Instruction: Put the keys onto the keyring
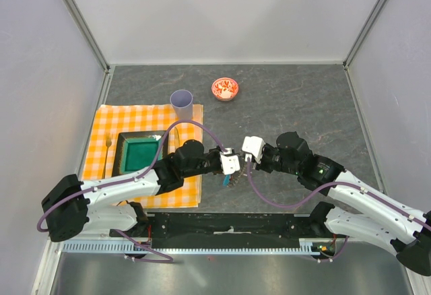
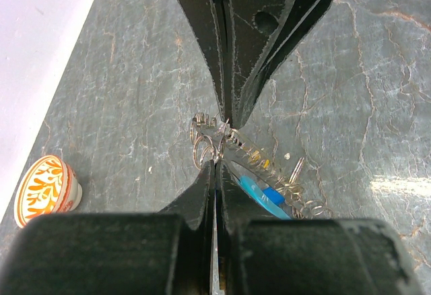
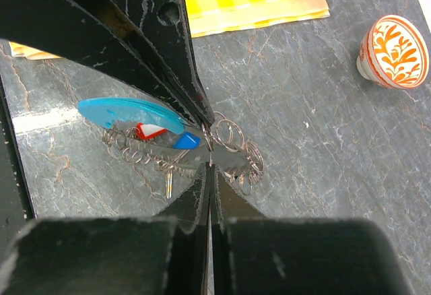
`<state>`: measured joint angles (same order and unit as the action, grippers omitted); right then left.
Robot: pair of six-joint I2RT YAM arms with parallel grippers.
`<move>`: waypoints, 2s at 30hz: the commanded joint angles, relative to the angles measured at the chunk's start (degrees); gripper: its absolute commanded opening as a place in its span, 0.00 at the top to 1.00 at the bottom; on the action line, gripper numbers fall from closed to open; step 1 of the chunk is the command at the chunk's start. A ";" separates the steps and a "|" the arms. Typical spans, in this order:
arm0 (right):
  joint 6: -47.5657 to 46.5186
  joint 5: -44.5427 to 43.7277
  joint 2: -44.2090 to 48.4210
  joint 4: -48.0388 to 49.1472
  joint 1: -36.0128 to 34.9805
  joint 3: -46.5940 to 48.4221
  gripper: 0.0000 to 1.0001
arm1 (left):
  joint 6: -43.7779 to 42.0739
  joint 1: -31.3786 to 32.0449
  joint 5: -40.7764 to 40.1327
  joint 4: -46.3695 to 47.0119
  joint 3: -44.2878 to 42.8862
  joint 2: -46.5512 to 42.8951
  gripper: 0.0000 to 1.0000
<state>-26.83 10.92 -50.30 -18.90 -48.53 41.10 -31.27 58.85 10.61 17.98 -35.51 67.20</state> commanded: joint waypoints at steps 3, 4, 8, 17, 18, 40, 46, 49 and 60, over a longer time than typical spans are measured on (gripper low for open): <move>0.37 1.21 0.47 1.93 -0.16 0.12 1.00 | 1.56 -0.23 0.72 5.14 -0.79 0.13 0.98; 0.29 1.12 0.56 1.93 -0.16 0.12 1.00 | 1.56 -0.23 0.73 5.14 -0.79 0.13 0.98; 0.29 1.21 0.30 2.11 -0.16 0.21 1.00 | 1.47 -0.31 0.99 5.23 -0.79 0.13 0.98; 0.02 2.70 -0.32 2.11 -0.16 0.29 1.00 | 1.39 -0.23 3.88 5.58 -0.62 -0.31 0.98; 0.02 2.88 -0.41 2.11 -0.25 0.29 1.00 | 1.38 -0.31 4.41 5.49 -0.62 -0.40 0.98; -0.24 3.41 -0.23 2.11 -0.25 0.38 1.00 | 1.47 -0.31 3.98 4.87 -1.23 0.04 0.98; -0.33 3.94 -0.76 2.11 -0.25 1.00 1.00 | 1.38 -0.31 5.65 3.03 -2.29 0.30 0.98; -0.33 4.11 -0.94 2.11 -0.25 1.09 1.00 | 1.30 -0.31 5.91 2.42 -2.64 0.39 0.98; -0.42 4.73 -1.20 1.93 -0.42 1.09 1.00 | 2.79 -0.23 2.67 2.85 -2.90 0.13 0.98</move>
<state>-26.85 14.22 -51.51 -18.94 -48.60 41.10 -31.14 58.48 13.87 16.82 -35.62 67.79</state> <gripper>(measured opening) 0.007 0.022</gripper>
